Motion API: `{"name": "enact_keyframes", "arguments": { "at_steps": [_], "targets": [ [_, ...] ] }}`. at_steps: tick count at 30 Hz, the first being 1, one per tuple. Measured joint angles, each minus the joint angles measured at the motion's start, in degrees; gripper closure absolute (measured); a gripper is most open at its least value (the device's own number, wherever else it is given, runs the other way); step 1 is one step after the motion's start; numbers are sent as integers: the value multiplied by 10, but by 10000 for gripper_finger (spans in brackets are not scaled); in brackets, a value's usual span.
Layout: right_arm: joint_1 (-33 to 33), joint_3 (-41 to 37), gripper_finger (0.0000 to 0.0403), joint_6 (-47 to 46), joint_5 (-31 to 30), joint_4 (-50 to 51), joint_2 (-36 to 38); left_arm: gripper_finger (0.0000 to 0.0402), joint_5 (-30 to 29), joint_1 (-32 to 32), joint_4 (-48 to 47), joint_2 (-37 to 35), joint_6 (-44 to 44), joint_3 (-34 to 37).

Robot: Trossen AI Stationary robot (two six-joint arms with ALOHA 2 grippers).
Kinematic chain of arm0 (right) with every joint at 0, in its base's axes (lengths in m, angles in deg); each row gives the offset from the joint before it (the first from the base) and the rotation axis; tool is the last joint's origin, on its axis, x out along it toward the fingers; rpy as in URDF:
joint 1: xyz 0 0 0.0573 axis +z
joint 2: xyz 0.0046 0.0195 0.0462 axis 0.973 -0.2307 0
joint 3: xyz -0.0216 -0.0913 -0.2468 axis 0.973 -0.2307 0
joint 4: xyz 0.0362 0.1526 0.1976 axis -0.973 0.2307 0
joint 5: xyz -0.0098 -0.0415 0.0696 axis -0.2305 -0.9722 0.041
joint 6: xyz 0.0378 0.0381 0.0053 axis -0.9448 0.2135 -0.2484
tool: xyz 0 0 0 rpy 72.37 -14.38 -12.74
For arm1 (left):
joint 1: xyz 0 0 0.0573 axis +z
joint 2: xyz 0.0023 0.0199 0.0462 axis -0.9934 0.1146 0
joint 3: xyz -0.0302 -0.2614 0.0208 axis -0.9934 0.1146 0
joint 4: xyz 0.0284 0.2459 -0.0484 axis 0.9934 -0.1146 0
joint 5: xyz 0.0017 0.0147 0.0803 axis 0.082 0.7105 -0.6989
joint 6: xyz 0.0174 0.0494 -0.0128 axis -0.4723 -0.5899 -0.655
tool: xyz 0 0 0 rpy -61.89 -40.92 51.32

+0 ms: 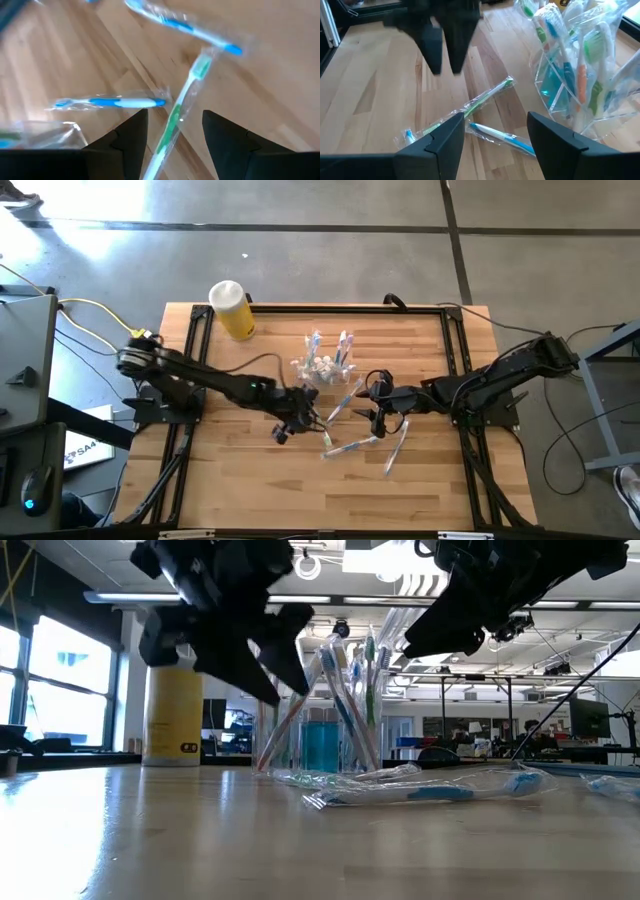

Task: Pick & Place toothbrushing station
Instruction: Put the green toothbrush into the transparent organizer

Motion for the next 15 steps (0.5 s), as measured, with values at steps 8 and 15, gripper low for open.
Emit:
{"name": "enact_keyframes", "arguments": {
  "at_steps": [8,15],
  "targets": [
    [0,0,196,-1,0,6,0,220,54,5,-21,76,-49,-59],
    [0,0,196,-3,0,6,0,220,105,34,-31,99,-59,-69]
  ]
}}
